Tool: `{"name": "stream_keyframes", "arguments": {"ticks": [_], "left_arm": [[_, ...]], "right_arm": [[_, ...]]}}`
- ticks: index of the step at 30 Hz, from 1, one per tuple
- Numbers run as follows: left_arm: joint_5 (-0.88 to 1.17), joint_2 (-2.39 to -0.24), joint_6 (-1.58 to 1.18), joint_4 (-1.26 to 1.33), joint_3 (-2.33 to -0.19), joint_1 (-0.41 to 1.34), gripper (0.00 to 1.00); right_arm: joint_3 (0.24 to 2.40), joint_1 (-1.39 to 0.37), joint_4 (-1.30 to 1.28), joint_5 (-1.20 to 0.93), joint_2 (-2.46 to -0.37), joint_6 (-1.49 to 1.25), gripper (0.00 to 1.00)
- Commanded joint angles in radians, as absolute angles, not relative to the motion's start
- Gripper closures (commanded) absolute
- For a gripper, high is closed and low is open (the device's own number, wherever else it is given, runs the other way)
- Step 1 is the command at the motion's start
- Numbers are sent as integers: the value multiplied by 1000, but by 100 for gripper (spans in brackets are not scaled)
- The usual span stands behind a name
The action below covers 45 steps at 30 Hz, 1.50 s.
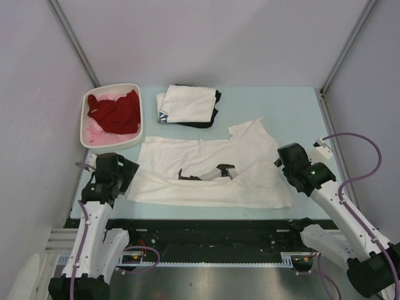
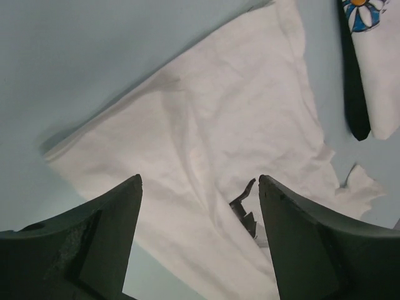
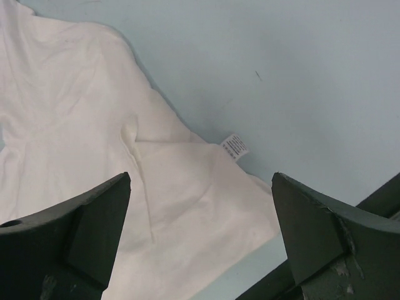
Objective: Fold and stack the t-shirts
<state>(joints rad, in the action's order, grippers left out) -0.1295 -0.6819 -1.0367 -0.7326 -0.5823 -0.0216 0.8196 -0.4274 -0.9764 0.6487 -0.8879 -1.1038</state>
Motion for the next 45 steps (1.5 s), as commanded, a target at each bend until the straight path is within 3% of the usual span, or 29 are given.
{"name": "stream_keyframes", "arguments": {"ticks": [1, 11, 21, 45], "left_arm": [[-164, -684, -988, -767, -649, -17, 20], [-86, -814, -983, -523, -531, -15, 24], [-120, -867, -939, -482, -534, -17, 24], [-110, -891, -948, -428, -468, -17, 24]], "right_arm": [[858, -434, -861, 617, -916, -953, 0], [715, -540, -378, 272, -998, -894, 0], [644, -601, -261, 189, -1146, -1003, 0], [580, -684, -265, 187, -1222, -1071, 0]]}}
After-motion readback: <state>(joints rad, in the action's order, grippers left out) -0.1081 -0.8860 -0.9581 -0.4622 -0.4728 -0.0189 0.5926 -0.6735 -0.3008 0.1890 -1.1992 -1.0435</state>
